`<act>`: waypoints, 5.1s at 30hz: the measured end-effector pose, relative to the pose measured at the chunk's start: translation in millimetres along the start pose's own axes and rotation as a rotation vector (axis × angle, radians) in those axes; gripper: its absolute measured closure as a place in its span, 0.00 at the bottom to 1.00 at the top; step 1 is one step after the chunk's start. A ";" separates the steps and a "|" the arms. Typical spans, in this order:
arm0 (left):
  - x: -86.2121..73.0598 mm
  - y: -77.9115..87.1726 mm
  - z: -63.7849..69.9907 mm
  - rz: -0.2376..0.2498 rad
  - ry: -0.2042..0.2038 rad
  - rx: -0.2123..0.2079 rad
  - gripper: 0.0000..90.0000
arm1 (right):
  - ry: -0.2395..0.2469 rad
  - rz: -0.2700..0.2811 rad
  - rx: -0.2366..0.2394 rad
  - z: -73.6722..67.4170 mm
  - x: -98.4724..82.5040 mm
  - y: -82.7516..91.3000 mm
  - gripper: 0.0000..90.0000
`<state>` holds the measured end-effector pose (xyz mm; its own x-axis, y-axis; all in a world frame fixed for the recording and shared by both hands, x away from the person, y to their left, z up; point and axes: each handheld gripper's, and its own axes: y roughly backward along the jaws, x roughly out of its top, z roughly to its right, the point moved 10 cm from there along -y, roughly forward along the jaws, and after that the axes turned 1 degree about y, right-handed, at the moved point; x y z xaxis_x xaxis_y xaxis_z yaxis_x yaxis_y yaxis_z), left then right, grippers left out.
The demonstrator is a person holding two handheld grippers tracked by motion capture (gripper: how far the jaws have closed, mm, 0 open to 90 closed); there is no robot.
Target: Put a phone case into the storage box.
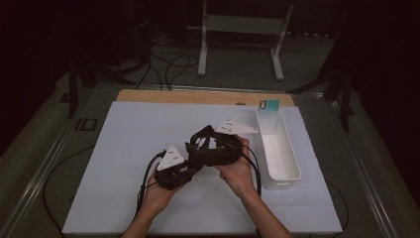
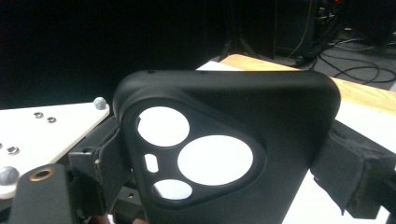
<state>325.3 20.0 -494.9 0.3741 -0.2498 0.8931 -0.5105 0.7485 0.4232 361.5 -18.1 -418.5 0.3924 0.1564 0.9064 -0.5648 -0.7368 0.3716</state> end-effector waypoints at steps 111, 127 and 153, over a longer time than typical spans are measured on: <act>-66.0 83.2 -106.1 0.110 0.053 0.512 0.01 | -0.025 0.048 -0.377 164.5 58.0 31.9 0.14; -65.9 83.6 -106.1 0.111 0.051 0.517 0.01 | -0.037 0.046 -0.472 202.5 63.8 46.4 0.14; -65.9 83.2 -105.8 0.111 0.051 0.516 0.01 | -0.064 0.021 -0.576 240.8 56.6 63.4 0.14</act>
<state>340.0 163.7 -534.7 0.3269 -0.1469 0.9336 -0.8588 0.3660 0.3583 522.7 -214.4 -392.0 0.4104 0.0921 0.9072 -0.8698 -0.2593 0.4198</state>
